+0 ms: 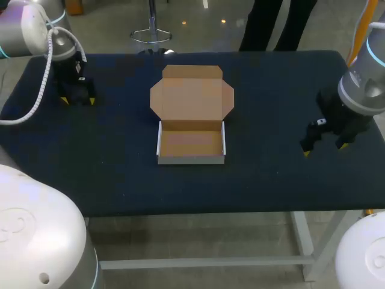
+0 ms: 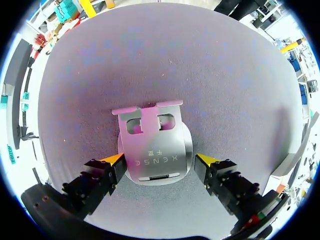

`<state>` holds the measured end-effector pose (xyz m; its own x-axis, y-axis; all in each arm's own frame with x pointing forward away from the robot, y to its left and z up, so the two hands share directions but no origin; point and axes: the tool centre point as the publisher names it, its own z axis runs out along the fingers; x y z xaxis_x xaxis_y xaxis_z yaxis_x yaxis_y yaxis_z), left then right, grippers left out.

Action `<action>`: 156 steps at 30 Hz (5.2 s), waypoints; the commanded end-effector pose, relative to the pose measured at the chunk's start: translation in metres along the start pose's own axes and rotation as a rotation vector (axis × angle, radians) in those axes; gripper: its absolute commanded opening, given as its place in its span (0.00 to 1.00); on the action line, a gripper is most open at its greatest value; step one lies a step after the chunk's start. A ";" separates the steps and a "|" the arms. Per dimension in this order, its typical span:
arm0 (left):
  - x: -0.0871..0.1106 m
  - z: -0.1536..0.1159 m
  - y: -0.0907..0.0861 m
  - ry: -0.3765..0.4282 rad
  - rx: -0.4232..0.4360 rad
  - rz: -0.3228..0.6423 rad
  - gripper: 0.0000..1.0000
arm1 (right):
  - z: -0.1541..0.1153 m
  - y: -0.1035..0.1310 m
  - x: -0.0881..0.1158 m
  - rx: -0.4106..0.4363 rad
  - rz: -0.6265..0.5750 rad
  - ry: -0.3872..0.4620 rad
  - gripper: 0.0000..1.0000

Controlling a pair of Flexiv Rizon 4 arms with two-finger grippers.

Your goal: Assemble the packaging by folding the flat box into shape, placing the metal phone stand inside, and closing the box properly

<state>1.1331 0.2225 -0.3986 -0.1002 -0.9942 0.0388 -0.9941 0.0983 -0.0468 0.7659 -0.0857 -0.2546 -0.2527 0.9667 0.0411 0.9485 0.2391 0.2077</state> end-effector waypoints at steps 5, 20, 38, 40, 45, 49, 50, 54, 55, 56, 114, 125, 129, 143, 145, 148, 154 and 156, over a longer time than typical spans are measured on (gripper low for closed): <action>0.000 0.003 -0.011 -0.017 -0.011 -0.011 0.88 | -0.002 0.000 0.000 0.006 0.000 -0.002 1.00; -0.003 0.006 -0.019 -0.026 -0.013 -0.039 0.18 | -0.002 0.000 0.000 0.006 0.000 -0.002 1.00; -0.005 -0.028 0.015 -0.015 0.067 -0.016 0.00 | -0.002 0.000 0.000 0.006 0.000 -0.002 1.00; -0.002 -0.035 0.022 -0.010 0.074 -0.003 0.00 | -0.002 0.000 0.000 0.006 0.000 -0.002 1.00; 0.008 -0.050 0.041 -0.013 0.080 0.032 0.00 | -0.001 0.004 0.001 -0.053 -0.062 0.027 1.00; 0.016 -0.060 0.058 -0.012 0.082 0.052 0.00 | 0.004 0.008 0.004 -0.144 -0.170 0.064 1.00; 0.019 -0.063 0.062 -0.009 0.083 0.059 0.00 | 0.005 0.009 0.005 -0.159 -0.201 0.074 1.00; 0.029 -0.072 0.079 -0.001 0.084 0.089 0.00 | 0.010 0.011 0.007 -0.225 -0.313 0.119 1.00; 0.033 -0.074 0.085 0.000 0.085 0.100 0.00 | 0.012 0.011 0.007 -0.236 -0.340 0.129 1.00; 0.035 -0.076 0.089 0.008 0.083 0.110 0.00 | 0.013 0.011 0.007 -0.246 -0.364 0.136 1.00; 0.147 -0.148 0.201 0.025 0.118 0.322 0.00 | 0.072 0.052 0.039 -0.339 -0.765 0.289 1.00; 0.204 -0.146 0.210 -0.006 0.099 0.433 0.00 | 0.072 0.052 0.039 -0.339 -0.765 0.289 1.00; 0.225 -0.141 0.213 -0.001 0.091 0.477 0.00 | 0.072 0.052 0.039 -0.339 -0.765 0.289 1.00; 0.298 -0.115 0.224 -0.015 0.082 0.594 0.00 | 0.072 0.052 0.039 -0.339 -0.765 0.289 1.00; 0.307 -0.110 0.222 -0.015 0.077 0.603 0.00 | 0.072 0.052 0.039 -0.339 -0.765 0.289 1.00; 0.319 -0.102 0.221 -0.019 0.072 0.624 0.00 | 0.072 0.052 0.039 -0.339 -0.765 0.289 1.00; 0.342 -0.091 0.219 -0.032 0.081 0.662 0.00 | 0.072 0.052 0.039 -0.339 -0.765 0.289 1.00; 0.348 -0.087 0.217 -0.033 0.079 0.668 0.00 | 0.072 0.052 0.039 -0.339 -0.765 0.289 1.00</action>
<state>0.8749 -0.0859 -0.3024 -0.6931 -0.7202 -0.0312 -0.7095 0.6893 -0.1466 0.8202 -0.0261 -0.3146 -0.8739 0.4861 0.0018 0.4059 0.7278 0.5528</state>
